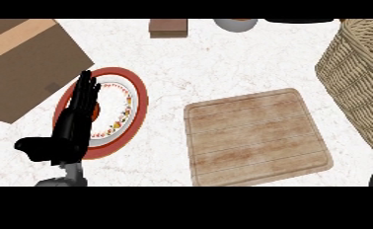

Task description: Pick the can from the cutting board and place it in the basket

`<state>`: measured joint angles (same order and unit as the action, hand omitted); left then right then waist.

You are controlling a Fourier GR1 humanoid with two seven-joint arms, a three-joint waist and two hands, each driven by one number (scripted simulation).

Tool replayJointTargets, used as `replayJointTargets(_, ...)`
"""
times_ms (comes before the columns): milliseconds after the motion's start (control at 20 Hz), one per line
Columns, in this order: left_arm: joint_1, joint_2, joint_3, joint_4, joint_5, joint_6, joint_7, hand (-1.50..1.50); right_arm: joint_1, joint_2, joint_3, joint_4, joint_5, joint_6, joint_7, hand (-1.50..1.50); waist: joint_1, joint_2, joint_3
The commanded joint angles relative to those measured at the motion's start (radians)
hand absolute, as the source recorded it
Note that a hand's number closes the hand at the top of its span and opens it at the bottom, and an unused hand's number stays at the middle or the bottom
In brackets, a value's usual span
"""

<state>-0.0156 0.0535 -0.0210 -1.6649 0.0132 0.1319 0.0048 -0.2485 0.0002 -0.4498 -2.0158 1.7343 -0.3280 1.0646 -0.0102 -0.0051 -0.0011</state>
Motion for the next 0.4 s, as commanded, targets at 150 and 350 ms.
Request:
replayJointTargets(150,0.004,0.015,0.008,-0.038,0.021,-0.027,0.02,0.0,0.201,0.0,0.165,-0.33,-0.038,0.105,0.128,-1.5,0.006,0.002,0.001)
replayJointTargets(350,-0.007,0.031,0.036,-0.032,0.046,-0.041,0.043,0.0,0.278,0.0,0.209,-0.48,-0.101,0.124,0.099,-1.5,0.006,0.002,0.001)
